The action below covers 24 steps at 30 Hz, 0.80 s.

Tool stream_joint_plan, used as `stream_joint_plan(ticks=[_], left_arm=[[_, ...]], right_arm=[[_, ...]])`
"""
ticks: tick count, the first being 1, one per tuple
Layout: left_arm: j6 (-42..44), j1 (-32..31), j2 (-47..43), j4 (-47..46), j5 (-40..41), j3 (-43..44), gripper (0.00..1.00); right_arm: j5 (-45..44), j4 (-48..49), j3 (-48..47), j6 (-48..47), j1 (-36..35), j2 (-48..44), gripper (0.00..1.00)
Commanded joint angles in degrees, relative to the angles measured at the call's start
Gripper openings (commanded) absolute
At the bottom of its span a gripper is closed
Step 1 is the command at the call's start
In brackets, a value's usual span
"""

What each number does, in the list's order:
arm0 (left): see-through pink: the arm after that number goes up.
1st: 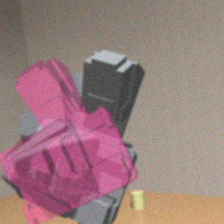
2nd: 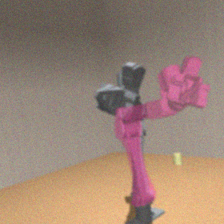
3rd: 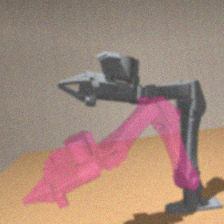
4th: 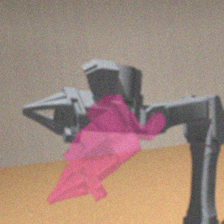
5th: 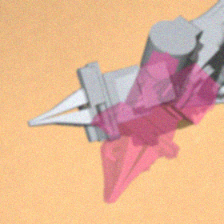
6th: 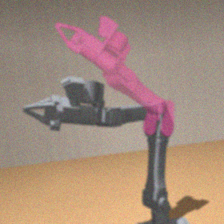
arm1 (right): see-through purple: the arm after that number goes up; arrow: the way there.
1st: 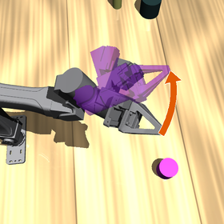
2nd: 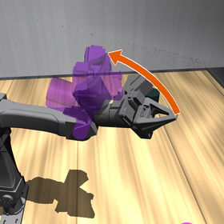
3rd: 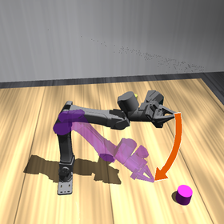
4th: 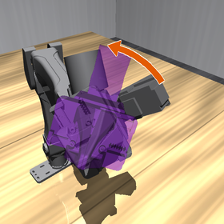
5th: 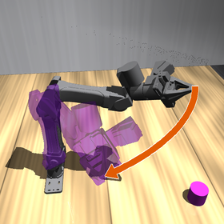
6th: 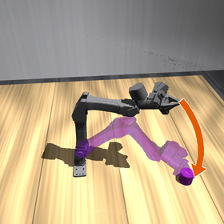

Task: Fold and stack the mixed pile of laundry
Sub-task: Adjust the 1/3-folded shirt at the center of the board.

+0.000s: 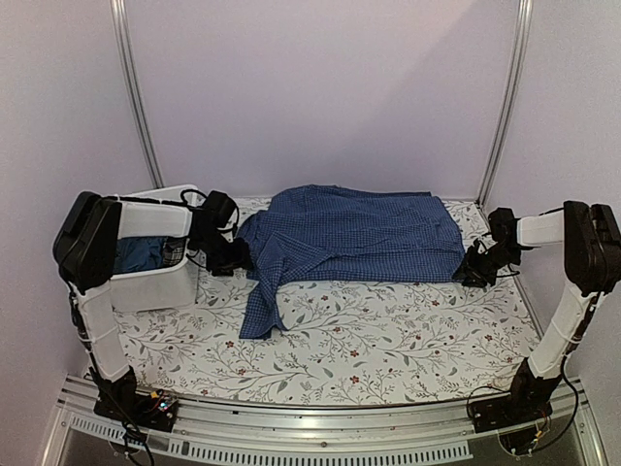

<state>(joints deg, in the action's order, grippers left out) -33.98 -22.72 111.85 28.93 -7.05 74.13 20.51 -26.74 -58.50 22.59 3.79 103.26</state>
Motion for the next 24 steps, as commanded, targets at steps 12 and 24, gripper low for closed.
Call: stream_joint_plan(ticks=[12, 24], left_arm=[[-1.21, -0.72, 4.09, -3.15, -6.57, 0.70, 0.48], [-2.43, 4.74, 2.22, 2.25, -13.61, 10.06, 0.00]], right_arm=[[-4.00, 0.40, -0.35, -1.70, -0.01, 3.49, 0.31], [-6.54, -2.79, -2.52, -6.21, 0.05, 0.76, 0.11]])
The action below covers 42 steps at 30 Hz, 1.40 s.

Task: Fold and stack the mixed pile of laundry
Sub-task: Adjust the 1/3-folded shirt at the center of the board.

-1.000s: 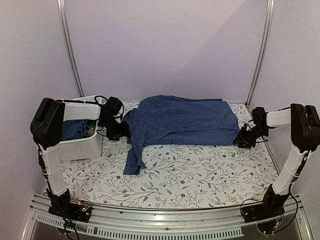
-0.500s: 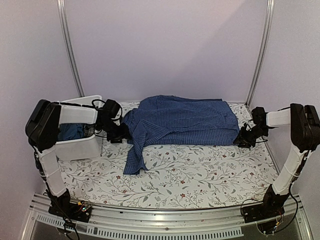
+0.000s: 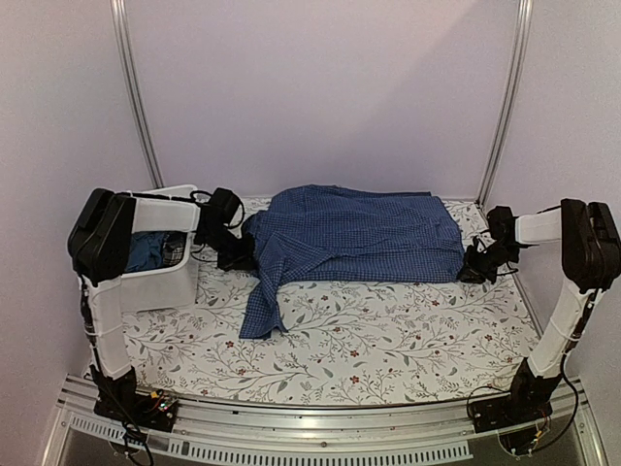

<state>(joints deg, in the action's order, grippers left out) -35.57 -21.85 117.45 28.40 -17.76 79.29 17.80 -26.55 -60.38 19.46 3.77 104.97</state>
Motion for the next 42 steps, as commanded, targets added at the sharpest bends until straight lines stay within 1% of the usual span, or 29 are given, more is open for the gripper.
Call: stream_joint_plan(ticks=[1, 3, 6, 11, 13, 18, 19, 20, 23, 25, 26, 29, 31, 33, 36, 40, 42], left_arm=[[-0.75, 4.89, -3.63, 3.72, -3.25, 6.36, 0.00], [-0.74, 6.81, -3.72, 5.61, -4.18, 9.13, 0.00], [-0.69, 9.17, -3.52, 7.12, -5.83, 11.84, 0.00], [-0.89, 11.41, -3.56, 7.69, -7.01, 12.97, 0.00], [-0.89, 11.96, -3.41, 8.16, -7.57, 13.09, 0.00], [-0.59, 12.62, -3.39, 9.21, -8.54, 12.55, 0.00], [-0.56, 12.62, -3.50, 9.21, -8.92, 12.37, 0.00], [-0.47, 12.62, -3.53, 9.19, -9.36, 12.05, 0.00], [0.05, 12.45, -3.65, 9.15, -10.74, 10.54, 0.00], [0.26, 12.23, -3.65, 8.84, -11.32, 9.49, 0.00], [0.33, 12.14, -3.67, 8.38, -11.96, 8.96, 0.00], [-0.11, 11.75, -3.88, 7.64, -12.56, 7.90, 0.00], [-0.42, 11.72, -3.89, 7.16, -12.88, 7.64, 0.00], [-0.53, 11.68, -3.70, 7.26, -12.96, 7.59, 0.00], [-0.51, 11.66, -3.85, 7.37, -12.32, 6.64, 0.00], [-0.50, 11.17, -4.16, 7.24, -10.73, 4.56, 0.00], [-0.32, 10.49, -4.11, 6.94, -10.01, 3.09, 0.00]], right_arm=[[-4.43, -3.38, -0.77, -4.31, 0.09, -1.51, 0.09], [-5.97, -4.31, -1.20, -6.19, 0.10, -2.85, 0.06], [-7.82, -5.70, -2.15, -8.24, 0.33, -3.94, 0.05], [-7.72, -6.90, -4.53, -8.93, 0.45, -5.54, 0.05], [-9.00, -7.18, -5.00, -9.52, 0.45, -6.39, 0.05], [-16.34, -8.25, -4.12, -11.82, 0.45, -8.33, 0.05], [-19.45, -8.60, -3.83, -12.04, 0.45, -8.63, 0.06], [-21.35, -8.69, -3.42, -11.95, 0.45, -9.33, 0.09], [-21.29, -9.59, -1.68, -11.93, 0.45, -11.92, 0.48], [-18.69, -10.47, -1.18, -12.53, 0.38, -12.76, 0.61], [-14.86, -9.66, -0.49, -13.42, 0.13, -13.30, 0.65], [-8.52, -4.27, 2.42, -17.24, -2.66, -18.60, 0.69], [-7.28, 0.31, 4.25, -18.95, -6.58, -21.55, 0.71], [-6.41, 1.59, 4.01, -21.73, -8.66, -21.21, 0.72], [-5.30, -1.72, -1.34, -20.02, -8.83, -14.87, 0.67], [-3.83, -6.11, -8.34, -16.34, -8.78, -1.58, 0.65], [-3.21, -6.66, -9.72, -15.60, -8.81, 2.08, 0.65]])
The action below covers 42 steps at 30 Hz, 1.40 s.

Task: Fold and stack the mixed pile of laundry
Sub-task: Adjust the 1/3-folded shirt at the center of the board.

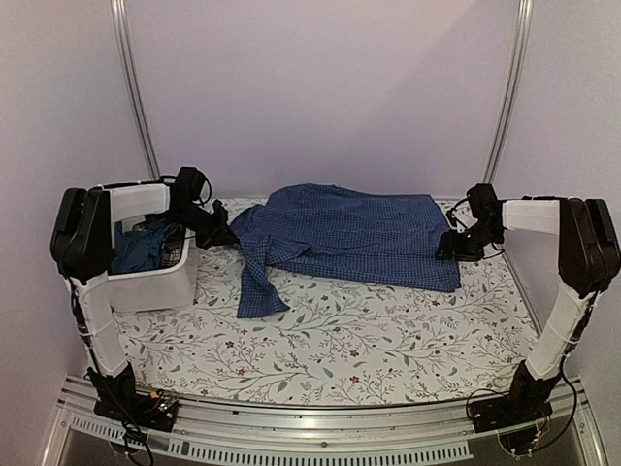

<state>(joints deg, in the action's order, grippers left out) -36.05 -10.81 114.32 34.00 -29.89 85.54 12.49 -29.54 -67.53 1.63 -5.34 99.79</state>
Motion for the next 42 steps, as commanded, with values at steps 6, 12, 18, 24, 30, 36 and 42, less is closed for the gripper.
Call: stream_joint_plan(ticks=[6, 12, 18, 24, 30, 36, 42], left_arm=[[0.79, -3.18, -1.49, 1.33, 5.85, -8.58, 0.00], [3.20, -6.19, -2.26, 3.88, 11.31, -12.31, 0.00], [5.48, -9.05, -4.33, 7.52, 18.71, -15.29, 0.00], [6.73, -9.83, -10.09, 8.14, 22.75, -16.17, 0.32], [9.43, -9.89, -16.33, 2.60, 22.49, -11.60, 0.63], [17.13, -12.88, -12.32, 0.84, 12.71, -6.12, 0.71], [21.01, -18.52, -3.79, 9.72, 20.15, 2.92, 0.69]], right_arm=[[-0.54, -7.05, -0.88, 1.54, 0.22, 11.61, 0.59], [-4.61, -9.50, 5.03, 4.55, 0.33, 9.53, 0.54], [-6.21, -11.93, 10.21, 8.61, 3.43, 2.82, 0.48], [-3.10, -13.82, 8.12, 10.05, 4.91, -1.02, 0.50], [1.10, -11.82, 2.06, 6.14, 4.90, -4.14, 0.60], [7.20, -9.35, -2.26, 1.89, 4.92, -3.47, 0.65], [6.13, -10.34, -6.15, -0.98, 4.34, 2.54, 0.66]])
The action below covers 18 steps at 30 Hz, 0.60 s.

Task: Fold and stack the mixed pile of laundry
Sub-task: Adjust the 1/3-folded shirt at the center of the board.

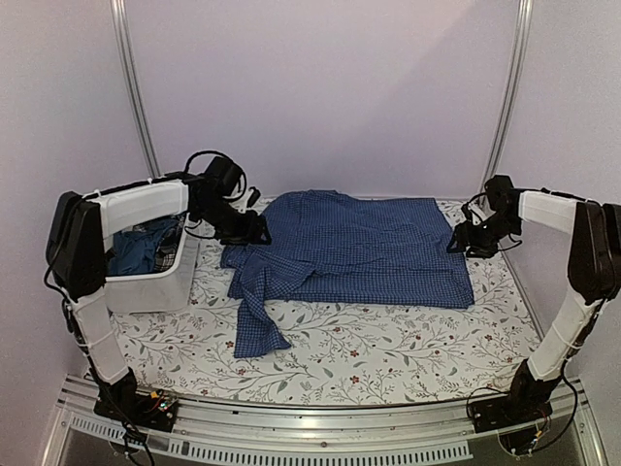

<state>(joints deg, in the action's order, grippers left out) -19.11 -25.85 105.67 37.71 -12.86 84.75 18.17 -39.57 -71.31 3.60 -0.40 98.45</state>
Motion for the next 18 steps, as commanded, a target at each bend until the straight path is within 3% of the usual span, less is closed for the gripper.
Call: stream_joint_plan(ticks=[1, 9, 11, 15, 18], left_arm=[[3.87, -3.89, 6.09, 7.70, 4.15, 4.77, 0.67], [0.71, -5.69, 11.65, 14.05, 9.58, 6.82, 0.48], [-0.18, -5.62, 11.25, 13.22, 10.15, 7.00, 0.35], [-2.77, -5.10, 10.39, 11.57, 12.65, 9.07, 0.00], [-5.26, -3.90, 11.13, 11.05, 12.69, 12.17, 0.00]], right_arm=[[-0.03, -0.31, -2.94, -2.98, -0.97, 4.97, 0.66], [-4.63, -1.09, -4.25, -2.98, -3.94, 11.46, 0.68], [-5.77, -0.96, -3.21, -2.98, -3.92, 11.99, 0.68], [-8.60, -1.10, -0.98, -2.62, -3.93, 12.79, 0.66], [-10.52, -1.39, 0.19, -1.75, -3.94, 13.32, 0.64]])
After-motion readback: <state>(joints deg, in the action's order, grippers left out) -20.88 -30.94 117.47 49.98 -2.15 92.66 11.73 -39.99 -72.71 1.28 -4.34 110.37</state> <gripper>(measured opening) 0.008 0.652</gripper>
